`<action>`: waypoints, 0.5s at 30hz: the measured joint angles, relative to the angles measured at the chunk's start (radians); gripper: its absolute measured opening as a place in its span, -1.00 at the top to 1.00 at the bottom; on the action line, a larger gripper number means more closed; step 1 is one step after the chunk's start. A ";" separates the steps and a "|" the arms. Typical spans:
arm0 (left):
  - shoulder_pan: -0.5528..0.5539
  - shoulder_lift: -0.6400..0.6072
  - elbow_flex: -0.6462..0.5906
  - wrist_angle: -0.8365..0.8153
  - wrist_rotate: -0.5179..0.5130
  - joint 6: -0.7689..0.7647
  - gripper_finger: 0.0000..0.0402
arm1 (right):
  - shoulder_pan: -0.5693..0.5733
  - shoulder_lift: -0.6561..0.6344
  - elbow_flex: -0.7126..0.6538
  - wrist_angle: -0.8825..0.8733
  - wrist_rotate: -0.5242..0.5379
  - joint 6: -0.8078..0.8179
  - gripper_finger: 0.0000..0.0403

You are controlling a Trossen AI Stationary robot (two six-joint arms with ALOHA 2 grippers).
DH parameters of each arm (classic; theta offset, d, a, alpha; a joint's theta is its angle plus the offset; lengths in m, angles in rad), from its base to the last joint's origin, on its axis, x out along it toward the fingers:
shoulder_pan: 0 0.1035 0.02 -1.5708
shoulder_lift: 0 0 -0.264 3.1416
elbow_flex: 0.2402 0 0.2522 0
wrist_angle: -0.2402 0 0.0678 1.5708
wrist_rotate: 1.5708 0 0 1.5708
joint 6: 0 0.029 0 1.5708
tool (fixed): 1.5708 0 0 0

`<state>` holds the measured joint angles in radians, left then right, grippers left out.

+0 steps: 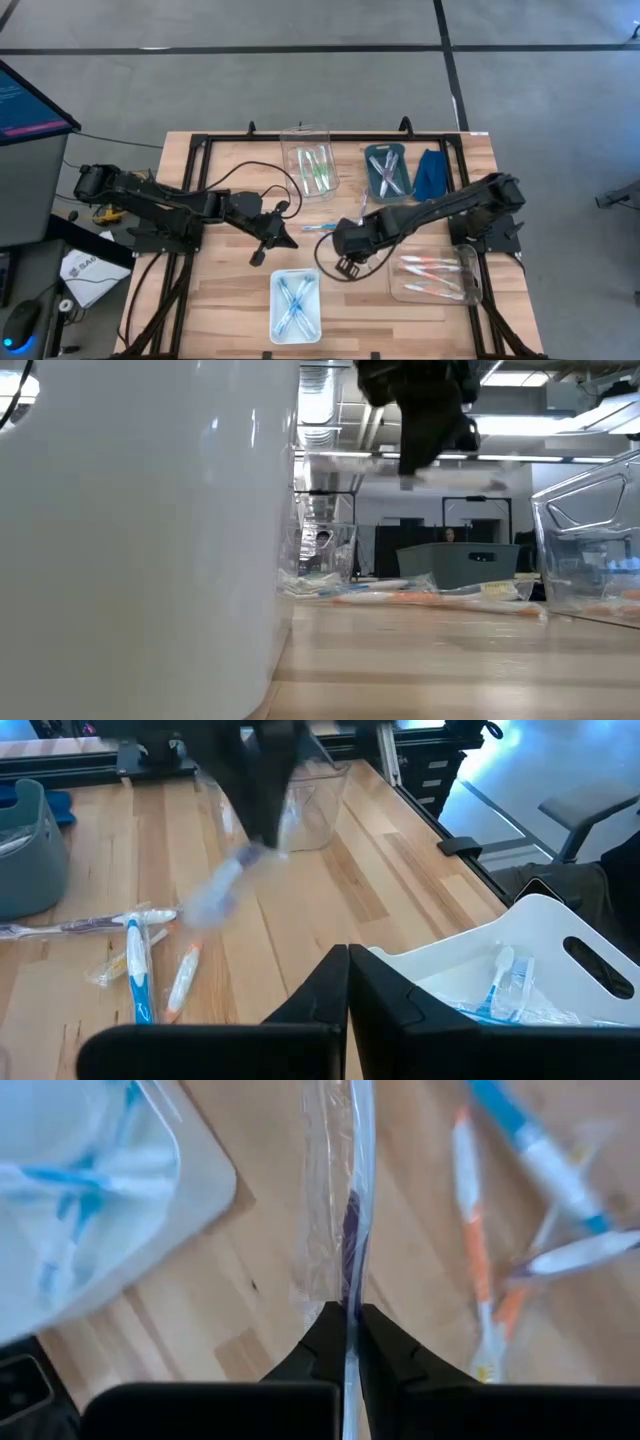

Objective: Pick & Place Toothbrushes
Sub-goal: Put the purple toothbrush into the green bin

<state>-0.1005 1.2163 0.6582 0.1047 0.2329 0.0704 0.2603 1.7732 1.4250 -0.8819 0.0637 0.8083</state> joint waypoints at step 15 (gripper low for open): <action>0.000 0.000 0.000 0.000 0.000 0.003 0.99 | -0.090 -0.214 0.001 -0.111 0.103 -0.050 0.98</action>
<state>-0.1005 1.2163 0.6582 0.1047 0.2325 0.0738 0.1704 1.5590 1.4261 -0.9928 0.1663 0.7584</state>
